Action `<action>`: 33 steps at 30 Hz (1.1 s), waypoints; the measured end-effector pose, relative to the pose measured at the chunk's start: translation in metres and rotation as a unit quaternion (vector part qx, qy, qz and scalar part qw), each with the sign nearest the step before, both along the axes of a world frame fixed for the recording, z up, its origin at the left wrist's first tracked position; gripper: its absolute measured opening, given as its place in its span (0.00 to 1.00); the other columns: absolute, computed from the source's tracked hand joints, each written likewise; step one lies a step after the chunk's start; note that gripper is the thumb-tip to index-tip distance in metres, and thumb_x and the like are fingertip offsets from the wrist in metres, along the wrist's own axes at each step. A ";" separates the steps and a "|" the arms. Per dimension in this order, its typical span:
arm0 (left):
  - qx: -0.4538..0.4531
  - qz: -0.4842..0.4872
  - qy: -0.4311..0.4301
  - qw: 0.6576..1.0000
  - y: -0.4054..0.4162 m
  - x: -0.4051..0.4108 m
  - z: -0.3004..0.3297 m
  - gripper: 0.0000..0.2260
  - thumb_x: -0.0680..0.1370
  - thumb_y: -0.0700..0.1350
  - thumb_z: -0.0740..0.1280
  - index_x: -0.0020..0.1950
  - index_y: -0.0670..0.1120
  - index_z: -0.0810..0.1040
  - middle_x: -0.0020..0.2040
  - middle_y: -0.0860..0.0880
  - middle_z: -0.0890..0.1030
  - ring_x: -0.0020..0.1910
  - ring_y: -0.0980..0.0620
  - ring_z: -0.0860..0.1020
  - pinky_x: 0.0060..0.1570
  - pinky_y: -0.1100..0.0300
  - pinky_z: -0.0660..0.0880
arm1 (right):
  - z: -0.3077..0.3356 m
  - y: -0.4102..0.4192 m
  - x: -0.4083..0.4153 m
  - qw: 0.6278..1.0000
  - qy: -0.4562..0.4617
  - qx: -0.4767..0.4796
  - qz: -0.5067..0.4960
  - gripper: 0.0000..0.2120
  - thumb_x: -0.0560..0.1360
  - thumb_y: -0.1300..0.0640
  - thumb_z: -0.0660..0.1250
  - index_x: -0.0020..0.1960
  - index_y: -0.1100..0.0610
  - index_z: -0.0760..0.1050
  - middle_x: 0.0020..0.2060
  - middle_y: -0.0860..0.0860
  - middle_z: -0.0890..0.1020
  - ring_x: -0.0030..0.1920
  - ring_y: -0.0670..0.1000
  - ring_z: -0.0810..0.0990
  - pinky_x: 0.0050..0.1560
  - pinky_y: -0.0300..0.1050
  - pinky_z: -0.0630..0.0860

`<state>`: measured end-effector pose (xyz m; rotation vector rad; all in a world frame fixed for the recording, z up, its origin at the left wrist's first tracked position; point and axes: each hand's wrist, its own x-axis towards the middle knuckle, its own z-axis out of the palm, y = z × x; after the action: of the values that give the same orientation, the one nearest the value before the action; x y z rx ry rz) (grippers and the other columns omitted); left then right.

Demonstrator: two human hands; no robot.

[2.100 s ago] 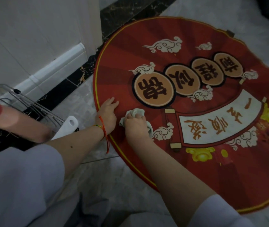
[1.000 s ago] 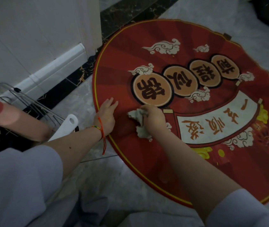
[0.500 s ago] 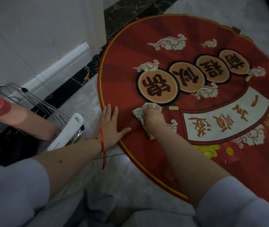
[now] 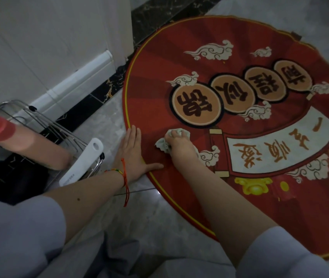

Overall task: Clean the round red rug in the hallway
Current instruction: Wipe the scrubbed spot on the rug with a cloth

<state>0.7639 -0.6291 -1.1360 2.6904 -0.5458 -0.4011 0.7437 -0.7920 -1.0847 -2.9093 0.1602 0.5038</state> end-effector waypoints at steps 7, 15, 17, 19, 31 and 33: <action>-0.014 0.007 -0.011 1.000 0.003 -0.003 0.000 0.65 0.53 0.84 0.48 0.78 0.42 0.41 0.78 0.45 0.42 0.77 0.51 0.40 0.74 0.55 0.37 | 0.000 0.026 0.033 0.965 0.185 -0.108 0.148 0.33 0.73 0.52 0.69 0.74 0.58 0.60 0.73 0.55 0.61 0.74 0.54 0.57 0.70 0.51 0.61; 0.000 0.015 -0.011 1.000 0.000 0.001 0.003 0.65 0.53 0.82 0.54 0.78 0.42 0.40 0.78 0.46 0.41 0.77 0.52 0.39 0.74 0.55 0.37 | 0.006 0.026 0.053 0.954 0.235 -0.108 0.155 0.35 0.73 0.51 0.70 0.74 0.60 0.59 0.73 0.55 0.63 0.73 0.53 0.62 0.71 0.49 0.64; -0.003 0.012 -0.008 1.000 0.001 0.001 0.003 0.67 0.52 0.83 0.55 0.78 0.42 0.40 0.78 0.46 0.41 0.77 0.52 0.39 0.74 0.55 0.37 | -0.004 0.036 0.058 0.939 0.245 -0.128 0.207 0.33 0.72 0.51 0.70 0.73 0.58 0.62 0.72 0.54 0.66 0.72 0.52 0.65 0.68 0.50 0.68; -0.009 0.006 0.003 1.000 0.002 0.001 0.004 0.67 0.51 0.81 0.56 0.78 0.42 0.40 0.78 0.46 0.41 0.76 0.51 0.38 0.74 0.54 0.37 | -0.012 0.042 0.056 0.933 0.231 -0.141 0.239 0.38 0.70 0.47 0.72 0.74 0.58 0.59 0.72 0.54 0.64 0.72 0.53 0.63 0.69 0.51 0.66; 0.008 -0.002 0.007 1.000 0.004 0.006 0.003 0.68 0.50 0.84 0.52 0.77 0.44 0.38 0.78 0.48 0.39 0.76 0.53 0.37 0.74 0.55 0.36 | -0.007 0.017 0.030 0.925 0.154 -0.068 0.341 0.30 0.78 0.51 0.62 0.76 0.57 0.56 0.74 0.56 0.57 0.75 0.57 0.55 0.69 0.39 0.59; 0.011 -0.003 0.008 1.000 0.004 0.006 0.003 0.69 0.49 0.85 0.51 0.77 0.44 0.38 0.78 0.48 0.38 0.76 0.52 0.36 0.74 0.54 0.36 | -0.015 -0.010 0.017 0.967 0.040 -0.001 0.253 0.21 0.80 0.62 0.53 0.72 0.53 0.65 0.71 0.52 0.65 0.71 0.56 0.64 0.55 0.30 0.57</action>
<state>0.7701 -0.6248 -1.1332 2.7042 -0.5491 -0.4314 0.7604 -0.8021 -1.1000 -2.9180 -0.5857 0.6920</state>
